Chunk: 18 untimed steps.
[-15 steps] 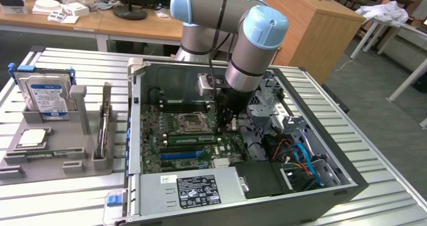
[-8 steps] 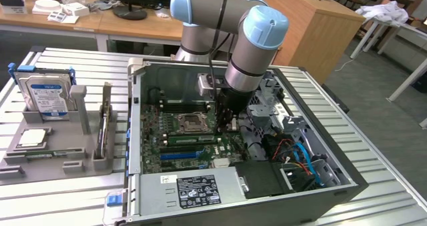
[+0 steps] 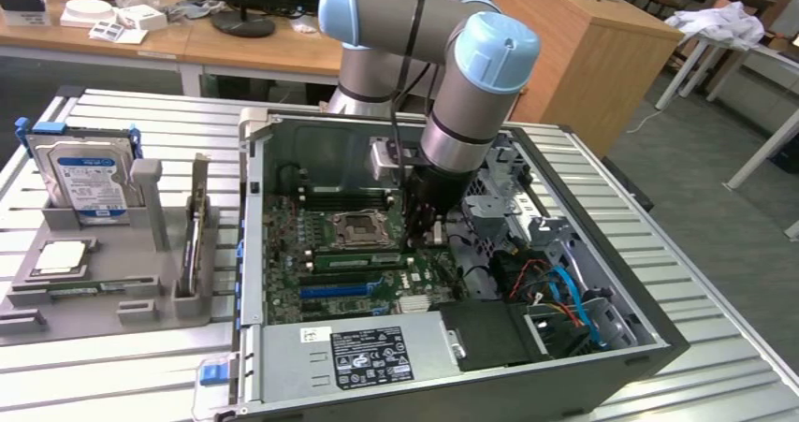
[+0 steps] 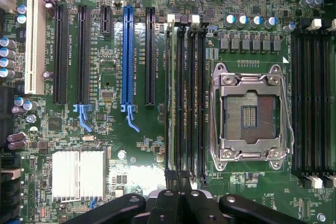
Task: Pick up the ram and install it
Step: 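Press down the ram until it locks into place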
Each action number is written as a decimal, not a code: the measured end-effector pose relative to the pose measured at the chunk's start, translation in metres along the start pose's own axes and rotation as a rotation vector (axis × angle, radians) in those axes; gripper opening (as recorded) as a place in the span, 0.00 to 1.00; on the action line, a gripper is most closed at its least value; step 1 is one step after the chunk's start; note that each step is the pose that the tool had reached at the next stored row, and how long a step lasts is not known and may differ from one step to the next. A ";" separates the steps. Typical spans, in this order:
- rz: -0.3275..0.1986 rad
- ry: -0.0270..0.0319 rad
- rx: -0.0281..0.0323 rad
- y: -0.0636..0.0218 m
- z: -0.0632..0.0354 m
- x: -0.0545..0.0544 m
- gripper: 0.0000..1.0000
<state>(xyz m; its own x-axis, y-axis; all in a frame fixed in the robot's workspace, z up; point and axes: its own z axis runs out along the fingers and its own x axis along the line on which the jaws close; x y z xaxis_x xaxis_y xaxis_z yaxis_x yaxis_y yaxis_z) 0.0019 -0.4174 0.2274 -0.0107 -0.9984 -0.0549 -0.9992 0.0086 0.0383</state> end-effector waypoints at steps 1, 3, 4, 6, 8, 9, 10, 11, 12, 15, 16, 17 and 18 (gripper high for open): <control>0.000 -0.0001 0.0000 0.0000 0.0000 0.000 0.11; 0.000 -0.0001 0.0001 0.0000 0.0001 0.000 0.11; 0.000 -0.0005 0.0002 -0.0001 0.0006 0.000 0.11; 0.000 -0.0002 0.0001 -0.0001 0.0011 0.000 0.11; 0.000 0.0000 0.0000 -0.0001 0.0014 0.000 0.11; 0.000 0.0000 0.0000 -0.0001 0.0014 0.000 0.11; 0.000 0.0000 0.0000 -0.0001 0.0014 0.000 0.11; 0.000 0.0000 0.0000 -0.0001 0.0015 0.000 0.11; 0.000 -0.0001 0.0001 -0.0001 0.0015 0.000 0.11; 0.000 -0.0002 0.0001 -0.0001 0.0019 0.000 0.11; 0.000 -0.0001 0.0001 -0.0001 0.0021 0.000 0.11; 0.000 -0.0001 0.0001 -0.0001 0.0023 0.000 0.11; 0.000 0.0000 0.0001 -0.0001 0.0024 0.000 0.11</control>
<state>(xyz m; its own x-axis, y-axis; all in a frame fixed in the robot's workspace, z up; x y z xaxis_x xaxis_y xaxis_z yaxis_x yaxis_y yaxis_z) 0.0019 -0.4174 0.2249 -0.0107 -0.9984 -0.0549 -0.9992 0.0086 0.0382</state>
